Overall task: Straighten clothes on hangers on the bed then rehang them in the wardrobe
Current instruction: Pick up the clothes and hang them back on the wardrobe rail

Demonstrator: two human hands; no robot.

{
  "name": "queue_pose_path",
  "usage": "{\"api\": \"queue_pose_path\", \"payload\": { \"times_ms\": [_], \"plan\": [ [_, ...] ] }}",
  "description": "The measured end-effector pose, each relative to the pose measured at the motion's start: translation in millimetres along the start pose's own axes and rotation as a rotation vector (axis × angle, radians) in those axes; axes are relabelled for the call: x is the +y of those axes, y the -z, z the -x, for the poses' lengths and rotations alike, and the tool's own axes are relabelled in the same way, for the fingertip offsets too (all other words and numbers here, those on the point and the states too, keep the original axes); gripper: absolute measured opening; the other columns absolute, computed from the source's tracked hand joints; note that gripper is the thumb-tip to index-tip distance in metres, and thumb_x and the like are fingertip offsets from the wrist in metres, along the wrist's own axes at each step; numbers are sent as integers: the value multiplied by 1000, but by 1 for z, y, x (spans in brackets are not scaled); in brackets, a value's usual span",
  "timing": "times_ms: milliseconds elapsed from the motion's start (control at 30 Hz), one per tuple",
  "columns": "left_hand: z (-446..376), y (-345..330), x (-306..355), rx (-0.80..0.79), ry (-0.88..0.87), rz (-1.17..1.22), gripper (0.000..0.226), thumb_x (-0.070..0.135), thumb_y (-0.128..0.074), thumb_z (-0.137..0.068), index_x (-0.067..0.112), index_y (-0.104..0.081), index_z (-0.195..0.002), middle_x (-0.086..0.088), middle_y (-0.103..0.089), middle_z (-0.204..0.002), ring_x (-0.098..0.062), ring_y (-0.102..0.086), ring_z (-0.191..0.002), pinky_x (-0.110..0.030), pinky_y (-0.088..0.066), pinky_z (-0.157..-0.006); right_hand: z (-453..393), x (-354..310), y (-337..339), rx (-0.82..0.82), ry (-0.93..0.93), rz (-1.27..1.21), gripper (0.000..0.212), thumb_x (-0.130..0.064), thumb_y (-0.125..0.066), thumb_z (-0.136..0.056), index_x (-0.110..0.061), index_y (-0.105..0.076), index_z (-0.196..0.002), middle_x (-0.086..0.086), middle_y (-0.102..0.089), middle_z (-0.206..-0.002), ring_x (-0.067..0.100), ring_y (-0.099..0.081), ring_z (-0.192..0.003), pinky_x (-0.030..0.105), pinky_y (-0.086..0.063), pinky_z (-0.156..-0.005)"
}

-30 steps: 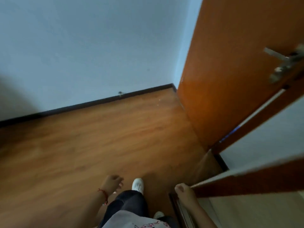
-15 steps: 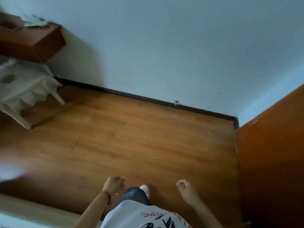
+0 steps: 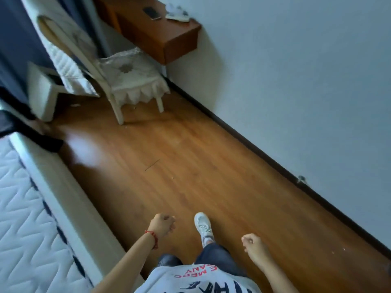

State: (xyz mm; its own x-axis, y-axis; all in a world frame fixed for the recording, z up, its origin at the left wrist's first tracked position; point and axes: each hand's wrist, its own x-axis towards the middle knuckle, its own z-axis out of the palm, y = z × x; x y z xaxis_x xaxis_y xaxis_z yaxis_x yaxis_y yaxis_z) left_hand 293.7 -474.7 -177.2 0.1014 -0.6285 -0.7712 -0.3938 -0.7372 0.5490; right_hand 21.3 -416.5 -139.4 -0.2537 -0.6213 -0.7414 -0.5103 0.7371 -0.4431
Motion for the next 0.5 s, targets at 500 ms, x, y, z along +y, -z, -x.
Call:
{"api": "queue_pose_path", "payload": {
  "times_ms": [500],
  "plan": [
    [-47, 132, -17, 516, 312, 752, 22, 13, -56, -87, 9, -60, -66, -7, -57, -57, -14, -47, -44, -15, -34, -40, -200, -315, -52, -296, 469, 607, 31, -17, -53, -90, -32, -49, -63, 5, -61, -80, 31, -66, -90, 27, -42, -73]
  ]
}}
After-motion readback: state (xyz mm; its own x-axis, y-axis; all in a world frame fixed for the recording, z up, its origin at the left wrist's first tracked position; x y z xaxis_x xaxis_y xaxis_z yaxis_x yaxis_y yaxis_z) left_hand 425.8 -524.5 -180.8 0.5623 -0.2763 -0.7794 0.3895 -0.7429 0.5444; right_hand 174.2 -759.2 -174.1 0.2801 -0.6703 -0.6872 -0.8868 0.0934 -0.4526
